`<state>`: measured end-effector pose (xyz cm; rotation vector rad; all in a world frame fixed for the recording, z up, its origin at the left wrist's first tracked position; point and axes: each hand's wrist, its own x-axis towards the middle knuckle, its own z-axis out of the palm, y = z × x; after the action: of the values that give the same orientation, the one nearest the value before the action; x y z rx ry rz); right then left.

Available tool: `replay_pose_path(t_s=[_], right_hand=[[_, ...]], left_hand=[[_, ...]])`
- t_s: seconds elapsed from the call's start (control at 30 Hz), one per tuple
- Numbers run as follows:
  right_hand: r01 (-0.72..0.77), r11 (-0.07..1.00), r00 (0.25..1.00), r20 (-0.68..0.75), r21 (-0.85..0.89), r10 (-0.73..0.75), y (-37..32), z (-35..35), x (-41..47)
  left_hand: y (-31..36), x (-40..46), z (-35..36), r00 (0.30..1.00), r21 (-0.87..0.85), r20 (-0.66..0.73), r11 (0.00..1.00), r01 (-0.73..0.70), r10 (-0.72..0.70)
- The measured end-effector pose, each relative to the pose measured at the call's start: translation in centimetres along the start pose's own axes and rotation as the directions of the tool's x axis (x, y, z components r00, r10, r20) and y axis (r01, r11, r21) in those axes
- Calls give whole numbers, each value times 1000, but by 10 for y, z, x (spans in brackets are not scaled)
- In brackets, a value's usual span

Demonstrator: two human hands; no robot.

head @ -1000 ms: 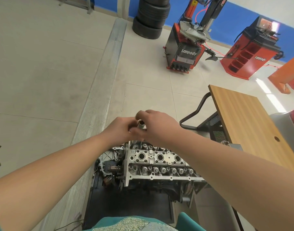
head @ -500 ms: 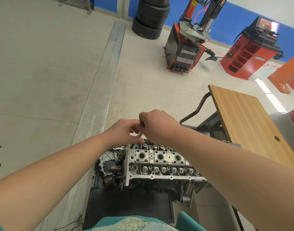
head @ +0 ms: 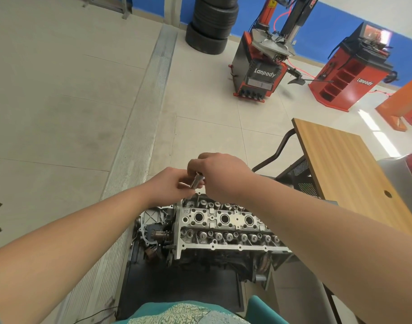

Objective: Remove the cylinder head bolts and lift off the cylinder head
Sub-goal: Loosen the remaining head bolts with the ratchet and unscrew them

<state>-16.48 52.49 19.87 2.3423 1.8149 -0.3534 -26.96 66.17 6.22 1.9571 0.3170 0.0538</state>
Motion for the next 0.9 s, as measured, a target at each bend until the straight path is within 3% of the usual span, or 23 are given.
replay_pose_path(t_s=[0.07,0.2,0.4,0.5,0.57,0.7,0.77,0.83,0.9], right_hand=[[-23,999,1000,-21,-26,23,-3,-2,-1],[-205,978,978,-47,-45,203,-6,6,4],[71,996,997,-10,59,-70,3,2,-5],[-110,991,990,-78,80,116,0,4,1],[-202,979,977,-75,0,201,-2,6,5],[39,993,999,-21,113,-37,3,1,0],[88,975,995,-58,206,-77,3,-2,-3],[-17,982,997,-72,188,31,0,0,-1],[-148,987,987,-57,62,152,-2,4,4]], left_hand=[[-1,2,1,1000,29,-6,1000,-11,11],[-1,6,5,997,6,-74,1000,-15,15],[-7,4,5,999,13,-39,1000,-26,27],[-4,8,3,996,45,-73,997,-56,59],[-3,9,3,994,44,-79,997,-66,69],[-3,6,4,999,42,-31,999,-32,34],[-1,5,3,998,89,-19,995,-55,57],[-2,6,2,998,108,-22,992,-63,66],[-2,8,2,996,110,-48,992,-65,71]])
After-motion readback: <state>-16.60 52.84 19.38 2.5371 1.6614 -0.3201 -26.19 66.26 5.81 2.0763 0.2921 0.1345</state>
